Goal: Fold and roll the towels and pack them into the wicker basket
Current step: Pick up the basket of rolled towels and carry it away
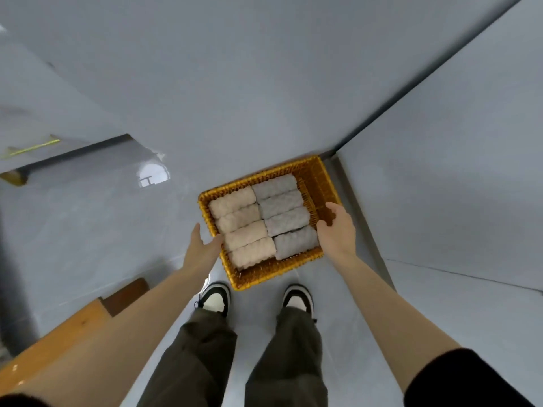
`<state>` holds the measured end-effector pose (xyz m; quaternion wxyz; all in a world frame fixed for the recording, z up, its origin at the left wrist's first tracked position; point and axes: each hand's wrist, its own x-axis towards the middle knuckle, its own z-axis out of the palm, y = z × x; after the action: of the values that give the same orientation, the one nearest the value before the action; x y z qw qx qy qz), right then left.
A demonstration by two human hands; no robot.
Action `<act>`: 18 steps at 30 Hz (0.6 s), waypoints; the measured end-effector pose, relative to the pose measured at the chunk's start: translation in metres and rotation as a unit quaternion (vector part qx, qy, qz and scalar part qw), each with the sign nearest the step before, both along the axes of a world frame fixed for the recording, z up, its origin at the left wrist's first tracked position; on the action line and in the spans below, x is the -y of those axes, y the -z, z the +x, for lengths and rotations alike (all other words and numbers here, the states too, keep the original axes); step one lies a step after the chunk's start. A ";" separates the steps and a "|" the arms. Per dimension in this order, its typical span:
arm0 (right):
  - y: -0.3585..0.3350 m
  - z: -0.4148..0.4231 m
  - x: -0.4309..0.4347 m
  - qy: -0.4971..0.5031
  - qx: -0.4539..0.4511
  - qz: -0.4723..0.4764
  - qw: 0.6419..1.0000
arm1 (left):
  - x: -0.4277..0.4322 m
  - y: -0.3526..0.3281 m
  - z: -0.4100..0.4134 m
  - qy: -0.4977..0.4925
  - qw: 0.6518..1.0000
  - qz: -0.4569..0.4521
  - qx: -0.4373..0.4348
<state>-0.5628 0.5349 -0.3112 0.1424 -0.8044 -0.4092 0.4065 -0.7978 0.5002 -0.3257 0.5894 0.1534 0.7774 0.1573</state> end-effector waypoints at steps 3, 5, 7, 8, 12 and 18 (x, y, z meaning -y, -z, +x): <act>0.050 0.019 -0.022 -0.042 0.032 0.004 0.999 | -0.006 0.053 0.012 -0.040 0.999 -0.002 -0.031; 0.082 0.032 -0.039 -0.056 0.050 -0.004 0.997 | -0.012 0.087 0.020 -0.059 0.996 -0.012 -0.065; 0.113 0.045 -0.054 -0.074 0.066 -0.009 0.995 | -0.015 0.119 0.027 -0.078 0.991 -0.023 -0.107; 0.130 0.051 -0.060 -0.089 0.076 -0.011 0.993 | -0.015 0.136 0.030 -0.091 0.988 -0.028 -0.124; 0.183 0.071 -0.077 -0.124 0.116 -0.038 0.985 | -0.010 0.186 0.038 -0.132 0.980 -0.014 -0.151; 0.234 0.082 -0.078 -0.182 0.234 0.027 0.955 | 0.004 0.224 0.044 -0.098 0.959 0.076 -0.254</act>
<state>-0.4811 0.6127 -0.5450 -0.0123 -0.7850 -0.5809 0.2148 -0.7536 0.4966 -0.5500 0.3405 0.1560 0.8985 0.2289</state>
